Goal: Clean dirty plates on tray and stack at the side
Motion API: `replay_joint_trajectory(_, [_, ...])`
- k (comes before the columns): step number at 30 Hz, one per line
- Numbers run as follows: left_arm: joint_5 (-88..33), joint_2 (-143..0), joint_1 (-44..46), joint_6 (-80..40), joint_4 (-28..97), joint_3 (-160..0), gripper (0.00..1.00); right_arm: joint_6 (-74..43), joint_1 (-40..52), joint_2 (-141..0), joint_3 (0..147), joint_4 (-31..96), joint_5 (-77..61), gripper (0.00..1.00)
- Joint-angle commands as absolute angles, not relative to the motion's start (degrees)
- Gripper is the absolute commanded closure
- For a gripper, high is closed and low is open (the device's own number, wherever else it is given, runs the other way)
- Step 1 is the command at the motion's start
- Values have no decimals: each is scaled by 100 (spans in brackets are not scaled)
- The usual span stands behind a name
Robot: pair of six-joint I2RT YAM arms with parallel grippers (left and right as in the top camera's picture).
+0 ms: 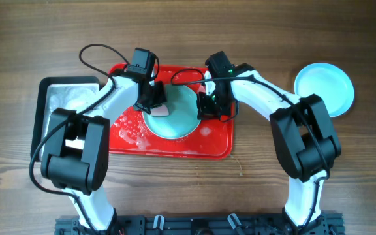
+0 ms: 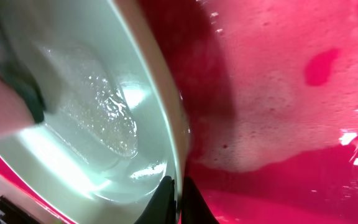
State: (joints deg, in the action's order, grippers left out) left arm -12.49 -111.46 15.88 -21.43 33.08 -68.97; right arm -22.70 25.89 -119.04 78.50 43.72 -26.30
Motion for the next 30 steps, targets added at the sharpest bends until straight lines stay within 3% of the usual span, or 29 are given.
replay_joint_trajectory(1, [-3232, -11703, 1778, -1083, 3509, -6508, 96, -2121, 2676, -12055, 7815, 4353, -2405, 96])
replay_joint_trajectory(5, [-4525, -11701, 1774, -412, 3669, -6510, 96, -2119, 2676, -12055, 7815, 4355, -2403, 96])
replay_joint_trajectory(8, [-4294, -11701, 1774, -545, 3704, -6510, 96, -2119, 2676, -12055, 7815, 4355, -2403, 96])
replay_joint_trajectory(10, [-3229, -11701, 1774, -1345, 3693, -6510, 96, -2119, 2676, -12055, 7815, 4355, -2403, 96])
replay_joint_trajectory(11, [-1890, -11701, 1774, -2270, 3813, -6510, 96, -2119, 2676, -12055, 7815, 4355, -2405, 96])
replay_joint_trajectory(13, [-480, -11701, 1774, -3118, 4125, -6519, 96, -2117, 2676, -12055, 7815, 4355, -2403, 96])
replay_joint_trajectory(17, [1278, -11701, 1774, -3660, 4805, -6716, 96, -2117, 2676, -12055, 7815, 4355, -2403, 96])
replay_joint_trajectory(30, [2314, -11701, 1791, -3990, 5212, -7703, 96, -2117, 2676, -12055, 7815, 4357, -2403, 96])
